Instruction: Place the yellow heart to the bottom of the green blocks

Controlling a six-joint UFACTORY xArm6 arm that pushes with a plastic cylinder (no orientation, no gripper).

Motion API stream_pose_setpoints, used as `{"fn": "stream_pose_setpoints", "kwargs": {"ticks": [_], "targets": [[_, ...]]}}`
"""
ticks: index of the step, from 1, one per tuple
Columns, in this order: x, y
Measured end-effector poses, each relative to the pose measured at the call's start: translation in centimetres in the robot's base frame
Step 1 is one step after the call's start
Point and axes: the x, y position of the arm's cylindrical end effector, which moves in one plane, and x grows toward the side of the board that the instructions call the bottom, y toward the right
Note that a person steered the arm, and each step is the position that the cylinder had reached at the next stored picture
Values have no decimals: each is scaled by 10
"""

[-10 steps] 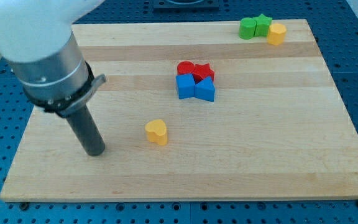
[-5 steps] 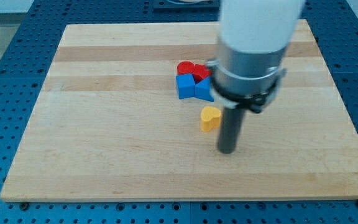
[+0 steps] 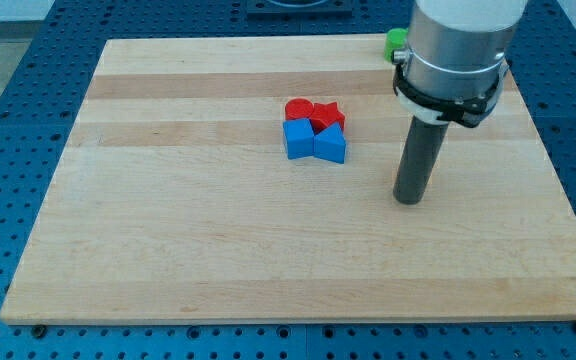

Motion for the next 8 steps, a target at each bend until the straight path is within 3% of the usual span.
{"fn": "stream_pose_setpoints", "kwargs": {"ticks": [1,3,5,7,8], "targets": [[-1,-4],[-54,30],[-34,44],[-103,37],[-88,37]]}}
